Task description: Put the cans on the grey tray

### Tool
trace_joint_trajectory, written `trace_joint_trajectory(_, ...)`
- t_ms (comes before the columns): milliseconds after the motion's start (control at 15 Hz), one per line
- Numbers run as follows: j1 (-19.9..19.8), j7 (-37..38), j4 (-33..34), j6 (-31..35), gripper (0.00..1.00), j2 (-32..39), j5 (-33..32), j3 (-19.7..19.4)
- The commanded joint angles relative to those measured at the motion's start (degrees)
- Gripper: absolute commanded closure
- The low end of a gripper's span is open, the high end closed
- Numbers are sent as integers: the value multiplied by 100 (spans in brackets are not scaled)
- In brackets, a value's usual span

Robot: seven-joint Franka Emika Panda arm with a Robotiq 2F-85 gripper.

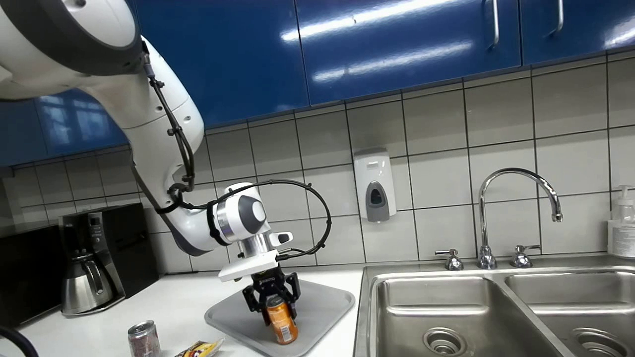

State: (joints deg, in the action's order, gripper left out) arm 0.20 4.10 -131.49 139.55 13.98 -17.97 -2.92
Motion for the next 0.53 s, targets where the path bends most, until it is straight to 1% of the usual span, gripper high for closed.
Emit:
trace_joint_trajectory(0,54,92,201,-286,0,34,72,-22)
trace_joint_trajectory(467,45,155,161,-230,0,-169,72,-32)
